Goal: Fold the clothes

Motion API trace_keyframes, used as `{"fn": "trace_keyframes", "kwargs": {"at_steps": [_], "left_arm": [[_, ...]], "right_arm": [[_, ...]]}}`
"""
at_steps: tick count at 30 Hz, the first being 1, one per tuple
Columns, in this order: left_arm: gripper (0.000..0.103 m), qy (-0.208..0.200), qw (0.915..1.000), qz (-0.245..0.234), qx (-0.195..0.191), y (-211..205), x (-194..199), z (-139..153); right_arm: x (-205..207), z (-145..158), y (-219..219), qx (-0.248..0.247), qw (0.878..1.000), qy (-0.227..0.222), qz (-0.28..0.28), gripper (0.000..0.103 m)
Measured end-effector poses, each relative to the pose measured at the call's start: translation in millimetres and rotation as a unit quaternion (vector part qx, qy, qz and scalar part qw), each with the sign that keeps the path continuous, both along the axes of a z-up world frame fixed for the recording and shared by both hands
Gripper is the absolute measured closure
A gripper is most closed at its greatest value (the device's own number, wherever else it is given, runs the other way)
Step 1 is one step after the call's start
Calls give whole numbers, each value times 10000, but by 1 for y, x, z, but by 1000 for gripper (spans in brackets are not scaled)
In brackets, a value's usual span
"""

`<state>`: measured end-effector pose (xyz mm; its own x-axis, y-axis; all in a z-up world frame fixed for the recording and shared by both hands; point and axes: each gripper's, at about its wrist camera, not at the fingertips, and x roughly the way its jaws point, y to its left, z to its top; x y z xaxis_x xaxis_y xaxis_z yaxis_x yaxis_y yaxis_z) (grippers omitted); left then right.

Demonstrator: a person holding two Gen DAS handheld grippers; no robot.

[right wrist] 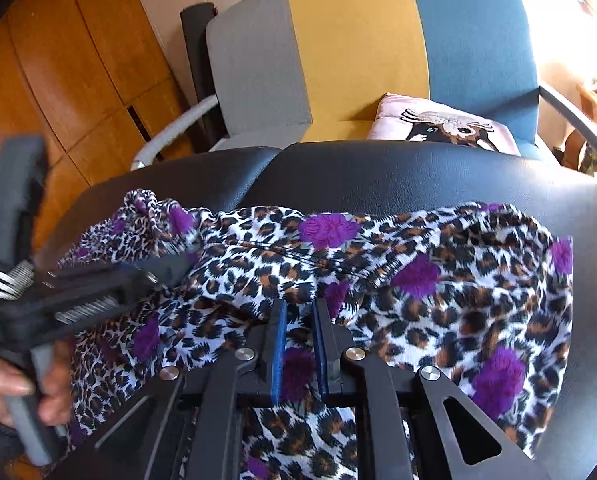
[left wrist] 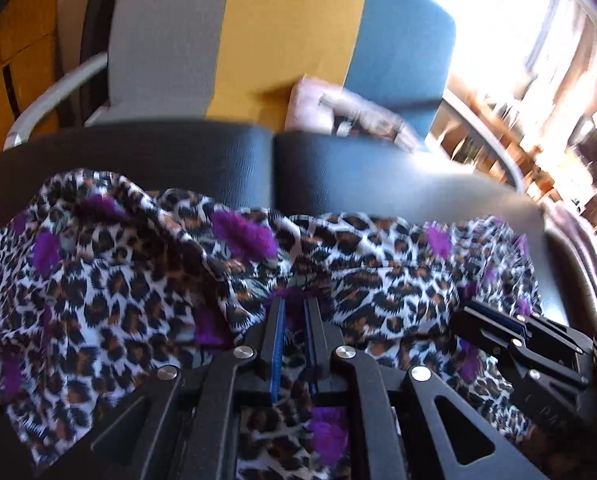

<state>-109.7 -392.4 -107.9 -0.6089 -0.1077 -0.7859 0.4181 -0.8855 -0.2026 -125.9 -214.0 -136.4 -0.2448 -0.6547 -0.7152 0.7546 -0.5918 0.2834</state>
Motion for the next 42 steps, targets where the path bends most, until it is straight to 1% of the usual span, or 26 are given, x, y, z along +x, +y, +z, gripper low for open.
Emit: {"fn": "trace_keyframes", "kwargs": {"at_steps": [4, 7, 10, 12, 13, 14, 16, 20, 22, 24, 26, 28, 29, 31, 33, 35, 37, 38, 40, 42], "left_arm": [[95, 126, 9999, 56, 2, 0, 4, -1], [95, 215, 9997, 71, 64, -1, 7, -3], [95, 319, 9991, 142, 230, -5, 9, -5], [95, 351, 9989, 168, 269, -6, 9, -7], [95, 370, 9987, 186, 296, -6, 9, -9], [95, 392, 9985, 204, 334, -6, 8, -10], [96, 482, 9979, 233, 376, -7, 10, -13], [96, 539, 9971, 249, 478, -9, 11, -16], [96, 548, 9970, 248, 485, -9, 12, -18], [96, 569, 9967, 244, 517, -9, 17, -19], [96, 599, 9961, 253, 589, -11, 18, -20], [96, 625, 9956, 261, 642, -12, 19, -21], [96, 637, 9954, 268, 666, -13, 19, -21], [96, 653, 9950, 277, 697, -14, 19, -22], [96, 662, 9948, 285, 715, -14, 19, -22], [96, 671, 9946, 292, 738, -14, 20, -22], [96, 678, 9944, 294, 755, -15, 20, -22], [96, 683, 9943, 295, 769, -15, 20, -22], [96, 696, 9939, 297, 806, -16, 21, -22], [96, 720, 9932, 290, 865, -19, 20, -22]], "right_arm": [[-4, -4, 8, -273, 9994, -193, 13, 90], [-12, -5, 15, -551, 9972, -505, -28, 89], [-23, 4, 27, -774, 9944, -668, -249, 78], [-34, 13, 39, -1064, 9899, -792, -503, 39], [-41, 17, 46, -1247, 9862, -867, -651, 35], [-49, 20, 51, -1372, 9831, -915, -797, 32], [-64, 21, 55, -1535, 9771, -1119, -964, 30], [-94, 9, 47, -1636, 9629, -1791, -1184, 25], [-107, 8, 46, -1829, 9556, -1853, -1379, 23], [-120, 4, 48, -2041, 9445, -2002, -1616, 17], [-130, 0, 53, -2048, 9375, -2086, -1889, 15], [-132, -1, 59, -1977, 9380, -2032, -1996, 16], [-131, 1, 61, -1886, 9409, -1957, -2022, 15], [-123, 12, 62, -1619, 9520, -1682, -1978, 15], [-112, 26, 58, -1418, 9645, -1302, -1808, 15], [-93, 40, 43, -1135, 9788, -855, -1472, 15], [-69, 48, 23, -717, 9910, -366, -1067, 15], [-57, 51, 10, -475, 9953, -127, -840, 15], [-37, 42, -11, 27, 9982, 149, -573, 15], [-23, 28, -27, 509, 9973, 320, -422, 15]]}}
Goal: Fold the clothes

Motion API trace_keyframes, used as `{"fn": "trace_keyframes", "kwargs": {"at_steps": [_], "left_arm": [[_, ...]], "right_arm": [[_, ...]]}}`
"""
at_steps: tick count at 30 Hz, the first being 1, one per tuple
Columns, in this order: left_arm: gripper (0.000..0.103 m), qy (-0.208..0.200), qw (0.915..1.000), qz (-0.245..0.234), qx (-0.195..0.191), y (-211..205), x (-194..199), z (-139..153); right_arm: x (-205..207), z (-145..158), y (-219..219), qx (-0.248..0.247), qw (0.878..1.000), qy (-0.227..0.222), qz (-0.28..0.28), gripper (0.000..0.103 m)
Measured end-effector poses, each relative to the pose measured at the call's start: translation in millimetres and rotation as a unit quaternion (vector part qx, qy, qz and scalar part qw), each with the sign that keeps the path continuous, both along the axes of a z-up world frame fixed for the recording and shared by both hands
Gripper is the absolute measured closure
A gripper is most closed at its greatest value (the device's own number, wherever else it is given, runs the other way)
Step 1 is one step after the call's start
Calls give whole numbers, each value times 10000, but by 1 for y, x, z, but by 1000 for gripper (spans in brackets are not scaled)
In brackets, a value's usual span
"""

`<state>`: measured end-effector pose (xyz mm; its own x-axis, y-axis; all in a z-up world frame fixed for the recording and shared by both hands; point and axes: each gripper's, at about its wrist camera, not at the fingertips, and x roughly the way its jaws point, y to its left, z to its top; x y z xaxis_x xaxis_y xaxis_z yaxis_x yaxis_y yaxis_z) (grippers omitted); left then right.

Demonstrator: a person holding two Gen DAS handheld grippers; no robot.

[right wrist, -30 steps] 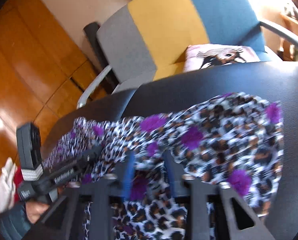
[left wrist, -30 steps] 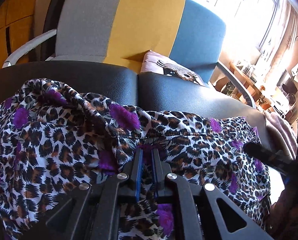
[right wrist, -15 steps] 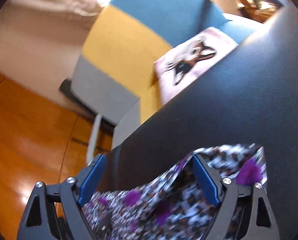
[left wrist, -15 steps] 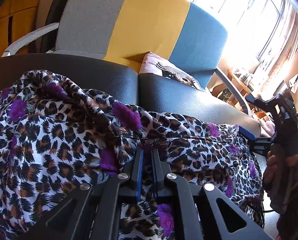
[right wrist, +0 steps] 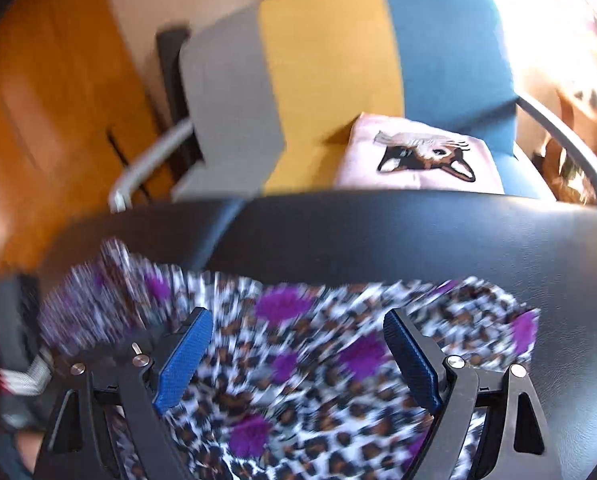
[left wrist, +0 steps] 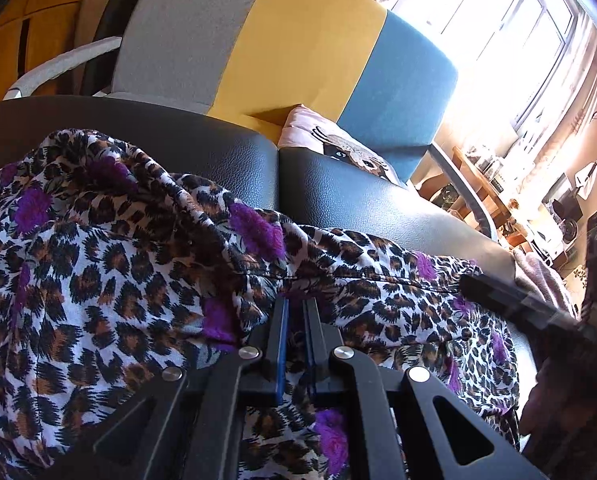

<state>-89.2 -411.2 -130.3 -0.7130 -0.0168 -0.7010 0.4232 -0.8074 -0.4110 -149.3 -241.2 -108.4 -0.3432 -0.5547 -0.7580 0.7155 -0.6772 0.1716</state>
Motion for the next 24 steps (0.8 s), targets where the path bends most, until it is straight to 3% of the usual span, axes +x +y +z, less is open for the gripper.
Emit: {"fn": "trace_keyframes", "kwargs": {"at_steps": [2, 4, 9, 14, 17, 19, 22, 24], "left_arm": [[96, 41, 10000, -3, 88, -2, 1, -1], [96, 81, 9998, -2, 172, -4, 1, -3], [96, 45, 9992, -70, 379, -4, 13, 1], [89, 44, 9987, 37, 499, -3, 63, 15], [86, -65, 9981, 497, 345, -11, 108, 18], [86, -145, 9950, 885, 443, -24, 139, 14], [85, -145, 9862, 1543, 575, -52, 187, 11], [83, -573, 9750, 2135, 211, -72, 206, 17]], "right_arm": [[8, -22, -6, 419, 9990, 146, 29, 13], [19, -30, -5, 533, 9972, 532, 21, 8], [15, -35, 0, 557, 9974, 442, -97, 0], [16, -40, -1, 541, 9971, 521, -123, 0], [18, -40, -4, 547, 9970, 538, -127, 0], [17, -40, -5, 542, 9970, 538, -130, 0], [17, -40, -5, 541, 9970, 537, -127, 0], [18, -40, -6, 543, 9970, 546, -127, 0]]}}
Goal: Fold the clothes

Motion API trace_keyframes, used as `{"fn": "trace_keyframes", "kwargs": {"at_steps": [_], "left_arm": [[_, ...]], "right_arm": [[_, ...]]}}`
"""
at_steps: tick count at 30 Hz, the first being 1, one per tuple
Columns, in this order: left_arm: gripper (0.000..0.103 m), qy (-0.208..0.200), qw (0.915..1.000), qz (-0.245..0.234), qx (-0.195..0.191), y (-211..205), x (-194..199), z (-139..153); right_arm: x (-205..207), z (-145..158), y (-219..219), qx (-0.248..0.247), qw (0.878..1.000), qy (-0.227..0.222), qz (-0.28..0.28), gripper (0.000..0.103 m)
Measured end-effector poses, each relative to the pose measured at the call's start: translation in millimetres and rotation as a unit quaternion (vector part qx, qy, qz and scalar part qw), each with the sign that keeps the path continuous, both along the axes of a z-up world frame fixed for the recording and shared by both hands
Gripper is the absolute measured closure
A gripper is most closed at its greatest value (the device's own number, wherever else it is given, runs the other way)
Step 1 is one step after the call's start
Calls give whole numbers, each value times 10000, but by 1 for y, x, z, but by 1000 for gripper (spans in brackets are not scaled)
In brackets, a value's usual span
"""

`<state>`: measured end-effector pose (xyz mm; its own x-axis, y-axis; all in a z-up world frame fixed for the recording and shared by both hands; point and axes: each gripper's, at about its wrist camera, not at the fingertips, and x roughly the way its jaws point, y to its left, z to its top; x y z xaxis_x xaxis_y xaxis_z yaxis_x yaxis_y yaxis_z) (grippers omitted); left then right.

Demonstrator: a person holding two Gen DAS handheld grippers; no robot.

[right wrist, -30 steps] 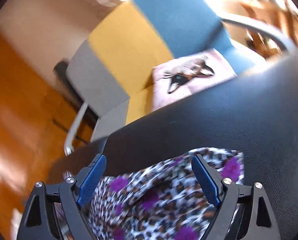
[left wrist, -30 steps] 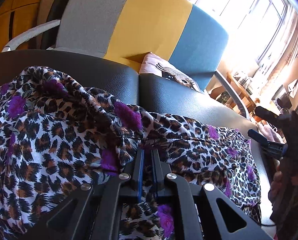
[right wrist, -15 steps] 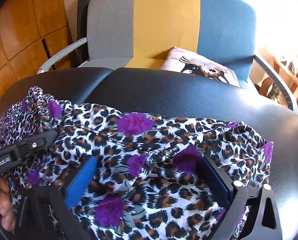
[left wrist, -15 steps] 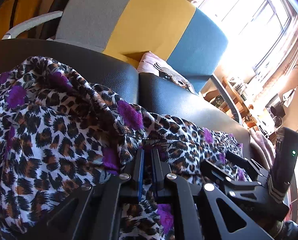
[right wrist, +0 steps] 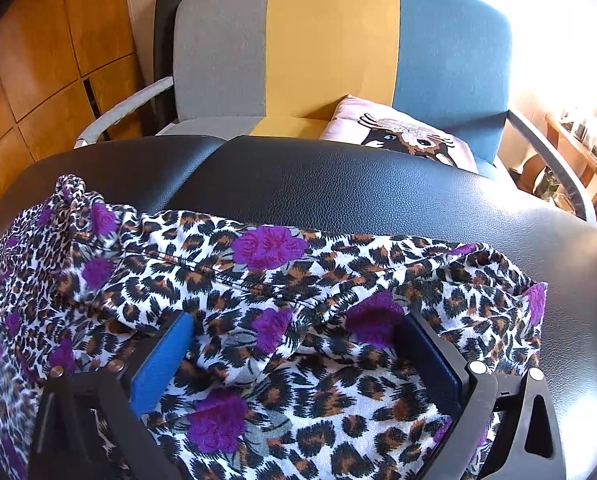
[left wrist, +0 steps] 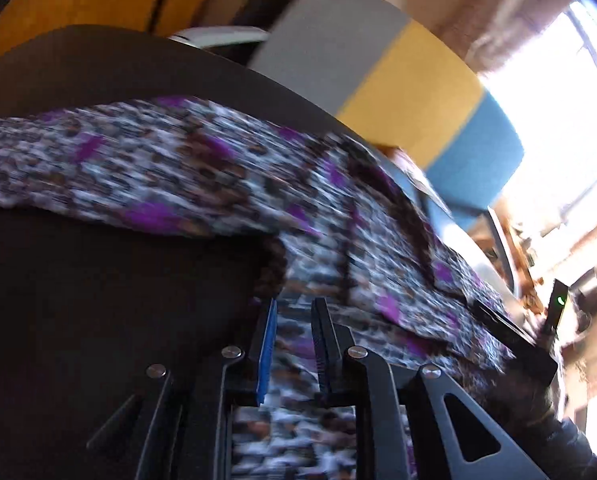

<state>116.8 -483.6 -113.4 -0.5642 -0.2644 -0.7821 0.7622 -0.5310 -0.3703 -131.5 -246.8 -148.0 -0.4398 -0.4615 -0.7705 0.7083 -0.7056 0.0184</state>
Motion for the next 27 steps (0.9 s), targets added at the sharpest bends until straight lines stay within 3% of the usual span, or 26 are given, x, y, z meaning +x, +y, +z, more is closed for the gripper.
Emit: {"fn": "trace_keyframes", "kwargs": {"at_steps": [3, 5, 7, 11, 15, 16, 20, 22, 25, 27], "left_arm": [[79, -337, 9954, 860, -237, -39, 24, 14], [77, -746, 9861, 1432, -396, -65, 34, 20], [73, -1350, 9685, 2040, -465, -94, 40, 18], [72, -2362, 9336, 2649, -494, -138, 48, 6], [70, -2917, 9102, 2893, -529, -160, 53, -5], [64, -2958, 9065, 2963, -541, -164, 55, -6], [58, -2986, 8992, 3149, -558, -172, 58, -8], [41, -3087, 8938, 3189, -643, -172, 58, -9], [33, -2797, 8940, 3444, -632, -167, 67, -12], [32, -2512, 8979, 3583, -476, -165, 74, -13]], "right_arm": [[1, 0, 1, -24, 10000, -2, -12, 0], [1, 0, 1, -30, 10000, -2, -11, 0], [1, 1, 2, -57, 10000, -21, -10, 0], [0, 0, 3, -92, 10000, -28, -17, 0], [-1, 0, 3, -119, 9999, -52, -13, 0], [-1, 0, 3, -121, 9999, -53, -12, 0], [-1, -1, 3, -108, 9999, -37, -12, 0], [-1, -1, 2, -102, 9999, -30, -11, 0], [0, -1, 2, -94, 10000, -20, -11, 0], [0, -1, 3, -93, 10000, -18, -7, 0]]}}
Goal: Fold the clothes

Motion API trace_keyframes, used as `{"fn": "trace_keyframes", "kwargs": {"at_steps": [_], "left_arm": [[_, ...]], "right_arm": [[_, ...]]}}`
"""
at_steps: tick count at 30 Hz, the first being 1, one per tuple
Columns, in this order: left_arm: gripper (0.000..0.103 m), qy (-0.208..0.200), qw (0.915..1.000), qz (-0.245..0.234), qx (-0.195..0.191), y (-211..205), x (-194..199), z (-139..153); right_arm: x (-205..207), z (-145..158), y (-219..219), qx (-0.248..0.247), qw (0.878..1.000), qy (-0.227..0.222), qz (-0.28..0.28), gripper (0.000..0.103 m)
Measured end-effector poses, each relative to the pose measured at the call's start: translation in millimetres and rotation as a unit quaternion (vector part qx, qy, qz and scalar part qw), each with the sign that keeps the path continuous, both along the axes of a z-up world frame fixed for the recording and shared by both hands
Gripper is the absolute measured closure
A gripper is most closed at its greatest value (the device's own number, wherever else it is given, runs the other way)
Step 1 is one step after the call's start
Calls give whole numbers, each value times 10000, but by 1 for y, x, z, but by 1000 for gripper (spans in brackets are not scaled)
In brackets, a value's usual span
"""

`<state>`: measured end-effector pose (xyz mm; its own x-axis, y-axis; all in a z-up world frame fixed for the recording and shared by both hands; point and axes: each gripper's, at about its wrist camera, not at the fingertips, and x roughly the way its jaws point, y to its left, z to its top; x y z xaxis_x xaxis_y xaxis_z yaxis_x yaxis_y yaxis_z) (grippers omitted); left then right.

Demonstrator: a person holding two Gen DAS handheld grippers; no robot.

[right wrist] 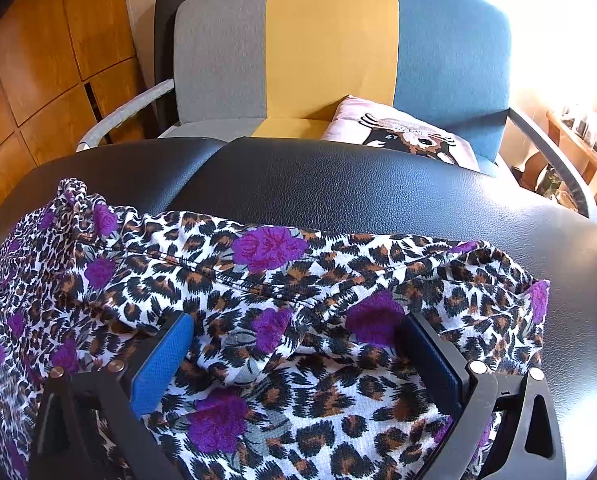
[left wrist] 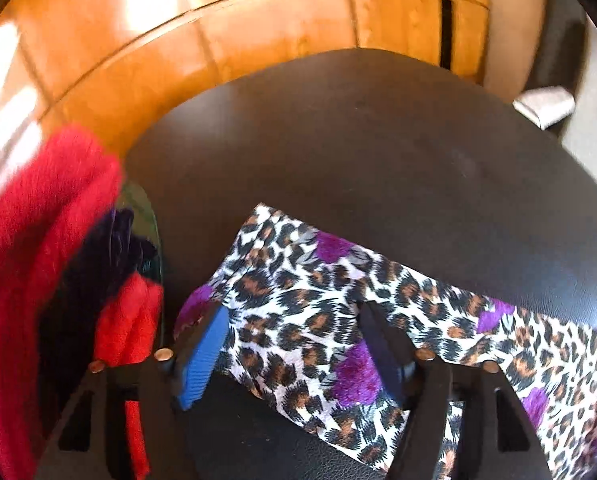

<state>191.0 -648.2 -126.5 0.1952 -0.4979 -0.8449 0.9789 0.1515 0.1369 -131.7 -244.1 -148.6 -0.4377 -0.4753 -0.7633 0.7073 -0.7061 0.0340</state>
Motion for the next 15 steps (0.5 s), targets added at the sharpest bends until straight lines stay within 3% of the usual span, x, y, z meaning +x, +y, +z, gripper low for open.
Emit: {"fn": "trace_keyframes", "kwargs": {"at_steps": [3, 5, 7, 9, 13, 15], "left_arm": [[39, 211, 9997, 111, 47, 1, 0, 0], [55, 257, 9997, 26, 35, 3, -2, 1], [88, 286, 9995, -126, 17, 6, -6, 2], [96, 345, 9993, -167, -19, 11, -12, 3], [97, 763, 9969, -147, -88, 16, -8, 3], [97, 1160, 9931, -128, -71, 18, -7, 5]], "right_arm": [[0, 0, 1, 4, 10000, 6, 6, 0], [0, 0, 1, 8, 10000, -4, 8, 0], [-1, 1, 1, 7, 10000, -6, 13, 0], [-1, 1, 1, 10, 10000, -8, 22, 0], [0, 1, 0, 10, 10000, -6, 11, 0], [0, 1, 0, 6, 10000, -7, 13, 0]]}}
